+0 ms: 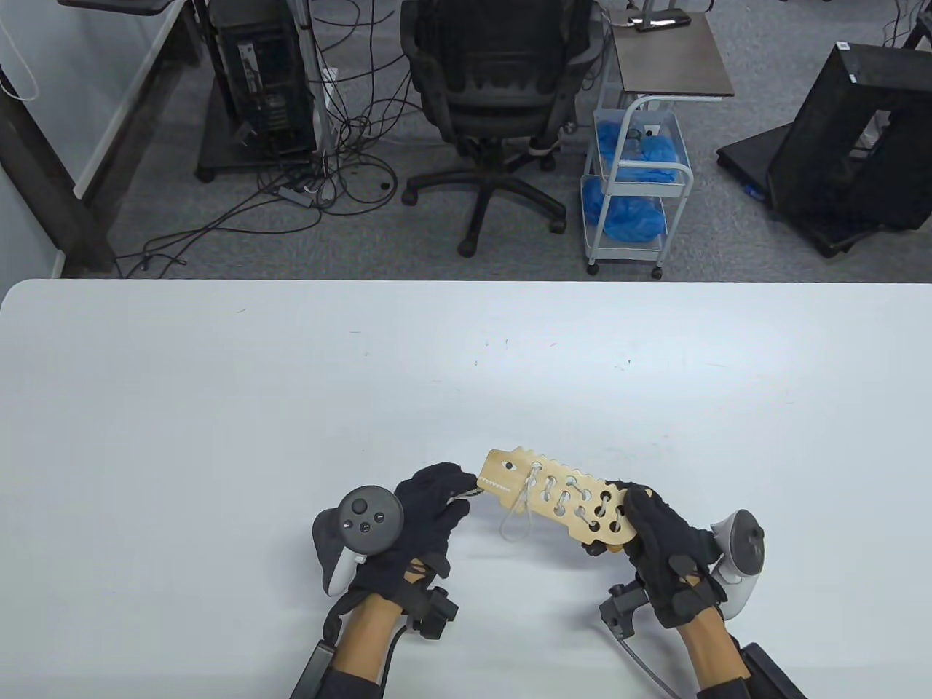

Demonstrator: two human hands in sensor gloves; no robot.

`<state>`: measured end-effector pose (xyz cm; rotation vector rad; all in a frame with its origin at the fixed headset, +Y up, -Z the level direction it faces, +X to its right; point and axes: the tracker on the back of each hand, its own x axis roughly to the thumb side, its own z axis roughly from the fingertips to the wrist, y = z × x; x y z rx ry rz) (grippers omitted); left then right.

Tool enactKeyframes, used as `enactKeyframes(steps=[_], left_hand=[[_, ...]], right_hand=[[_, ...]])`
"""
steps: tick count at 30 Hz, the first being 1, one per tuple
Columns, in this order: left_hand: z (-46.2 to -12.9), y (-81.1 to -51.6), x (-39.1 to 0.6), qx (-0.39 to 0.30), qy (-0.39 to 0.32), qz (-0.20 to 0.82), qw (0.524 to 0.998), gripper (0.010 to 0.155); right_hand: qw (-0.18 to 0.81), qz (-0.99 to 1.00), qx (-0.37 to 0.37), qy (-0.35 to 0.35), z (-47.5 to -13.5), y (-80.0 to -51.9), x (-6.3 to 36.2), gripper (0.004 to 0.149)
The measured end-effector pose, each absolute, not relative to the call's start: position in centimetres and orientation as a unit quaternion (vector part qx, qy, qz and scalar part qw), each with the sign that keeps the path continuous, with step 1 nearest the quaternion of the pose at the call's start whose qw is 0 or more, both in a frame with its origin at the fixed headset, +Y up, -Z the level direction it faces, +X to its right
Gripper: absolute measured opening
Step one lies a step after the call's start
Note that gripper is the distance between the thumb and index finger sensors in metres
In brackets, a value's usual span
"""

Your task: Remove rope from all holes on crocodile lacing toy

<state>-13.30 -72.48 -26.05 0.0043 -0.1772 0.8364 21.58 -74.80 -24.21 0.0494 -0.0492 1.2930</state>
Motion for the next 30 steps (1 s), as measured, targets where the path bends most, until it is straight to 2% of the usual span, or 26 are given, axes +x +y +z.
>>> enactKeyframes(steps=[4,10,25,30], left_hand=[[-26.1,-72.0,-14.3,0.038,-0.05,0.394,0.917,0.049],[-26.2,-72.1,-15.4,0.049,-0.019,0.395,0.917,0.049],[-26.0,-71.0,-17.5,0.092,0.013,0.39,0.916,0.042],[-26.7,-71.4,-17.8,0.082,0.022,0.367,0.927,0.041]], right_hand=[[0.797,0.604,0.009,-0.031,-24.2,-74.8,22.0,0.051],[0.793,0.608,-0.013,-0.048,-24.2,-74.8,22.7,0.051],[0.8,0.595,-0.049,-0.06,-24.3,-75.5,23.8,0.051],[0.81,0.578,-0.064,-0.076,-24.2,-75.5,24.7,0.051]])
